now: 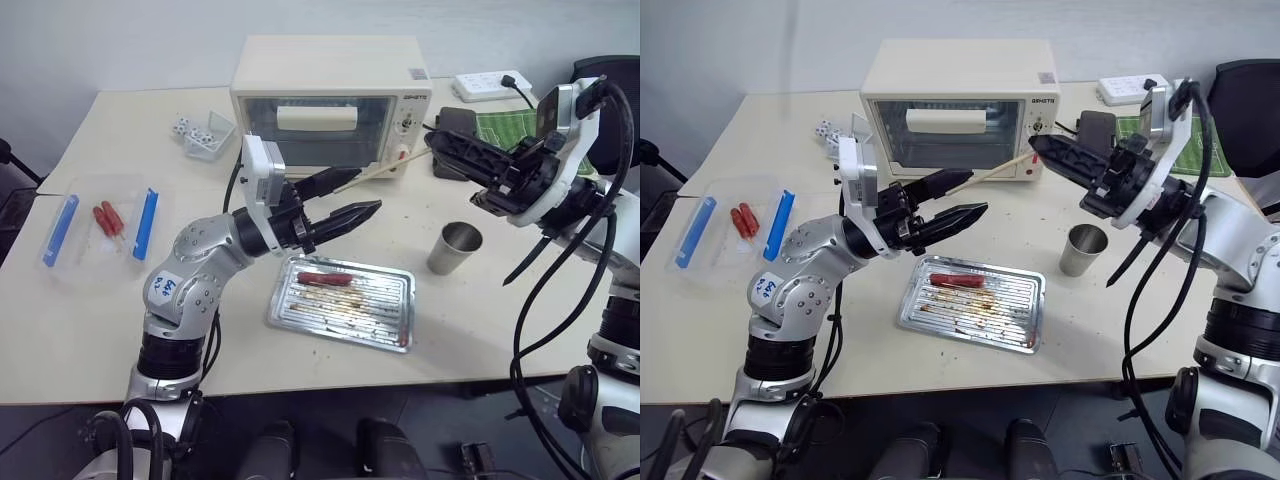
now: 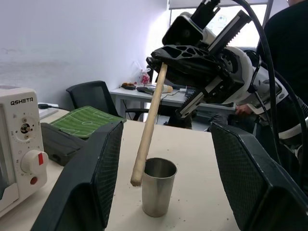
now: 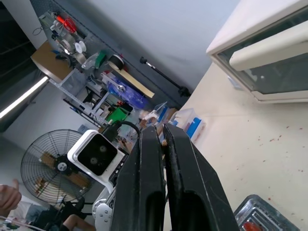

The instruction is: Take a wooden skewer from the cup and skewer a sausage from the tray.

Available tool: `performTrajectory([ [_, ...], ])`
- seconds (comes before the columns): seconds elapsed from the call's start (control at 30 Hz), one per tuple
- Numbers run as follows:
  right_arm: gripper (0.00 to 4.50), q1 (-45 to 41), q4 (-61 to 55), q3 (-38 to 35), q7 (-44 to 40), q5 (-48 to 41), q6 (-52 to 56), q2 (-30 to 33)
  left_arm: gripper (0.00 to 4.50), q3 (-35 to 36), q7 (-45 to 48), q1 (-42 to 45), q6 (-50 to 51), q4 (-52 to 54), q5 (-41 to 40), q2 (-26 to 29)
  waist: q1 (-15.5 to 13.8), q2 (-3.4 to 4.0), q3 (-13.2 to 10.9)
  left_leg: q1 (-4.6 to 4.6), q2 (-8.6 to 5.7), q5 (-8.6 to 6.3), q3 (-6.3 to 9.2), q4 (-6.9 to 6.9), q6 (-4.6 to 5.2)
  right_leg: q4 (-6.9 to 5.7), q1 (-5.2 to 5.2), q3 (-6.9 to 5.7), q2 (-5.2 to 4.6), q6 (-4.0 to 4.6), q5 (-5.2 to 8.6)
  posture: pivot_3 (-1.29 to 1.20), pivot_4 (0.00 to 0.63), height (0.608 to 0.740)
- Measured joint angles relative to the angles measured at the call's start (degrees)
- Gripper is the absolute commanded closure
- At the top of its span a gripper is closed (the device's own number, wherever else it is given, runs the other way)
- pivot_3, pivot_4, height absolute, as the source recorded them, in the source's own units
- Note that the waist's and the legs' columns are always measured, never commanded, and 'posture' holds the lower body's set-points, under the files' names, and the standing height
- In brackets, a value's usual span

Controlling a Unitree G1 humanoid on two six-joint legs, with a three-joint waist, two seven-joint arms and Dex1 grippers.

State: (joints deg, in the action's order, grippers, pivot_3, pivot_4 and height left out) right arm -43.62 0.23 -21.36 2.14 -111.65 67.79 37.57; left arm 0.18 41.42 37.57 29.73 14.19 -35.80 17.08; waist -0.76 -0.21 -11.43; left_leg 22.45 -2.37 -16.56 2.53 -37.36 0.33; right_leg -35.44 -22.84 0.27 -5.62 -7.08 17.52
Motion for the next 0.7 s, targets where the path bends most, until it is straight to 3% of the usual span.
performTrajectory([
  [0.27, 4.5, -0.07, -0.17, -1.48, -0.21, 0.0, 1.3, -0.57, 1.48, -0.11, 0.46, 0.19, -1.11, -1.65, 0.33, 0.01, -0.01, 0.0, 0.0, 0.0, 0.0, 0.0, 0.0, 0.01, 0.01, 0.01, 0.0, 0.0, 0.0, 0.0, 0.0, 0.0, 0.15, 0.74],
  [0.37, 4.5, -0.06, -0.23, -1.49, -0.21, 0.0, 1.34, -0.67, 2.01, -0.11, 1.01, 0.41, -1.14, -1.65, 0.24, -0.06, 0.0, 0.0, 0.0, 0.0, 0.0, -0.01, 0.0, 0.02, 0.01, 0.01, 0.0, 0.0, -0.01, 0.0, 0.0, 0.0, 0.15, 0.74],
  [0.5, 4.5, 0.0, -0.55, -1.54, -0.22, 0.0, 1.33, -0.98, 3.13, -0.17, 1.93, 0.41, -1.12, -1.65, 0.22, 0.0, 0.01, 0.0, 0.0, 0.0, 0.0, -0.01, 0.0, 0.02, 0.01, 0.01, 0.0, 0.0, 0.0, 0.0, 0.0, 0.0, 0.15, 0.74],
  [0.7, 4.5, 0.35, -1.02, -1.54, -0.34, 0.0, 1.35, -1.34, 3.13, -0.24, 2.06, 0.74, -1.06, -1.65, 0.24, -0.01, 0.0, 0.0, 0.0, 0.01, 0.0, -0.01, 0.0, 0.02, 0.01, 0.01, 0.0, 0.0, -0.01, 0.0, 0.0, 0.0, 0.15, 0.74],
])
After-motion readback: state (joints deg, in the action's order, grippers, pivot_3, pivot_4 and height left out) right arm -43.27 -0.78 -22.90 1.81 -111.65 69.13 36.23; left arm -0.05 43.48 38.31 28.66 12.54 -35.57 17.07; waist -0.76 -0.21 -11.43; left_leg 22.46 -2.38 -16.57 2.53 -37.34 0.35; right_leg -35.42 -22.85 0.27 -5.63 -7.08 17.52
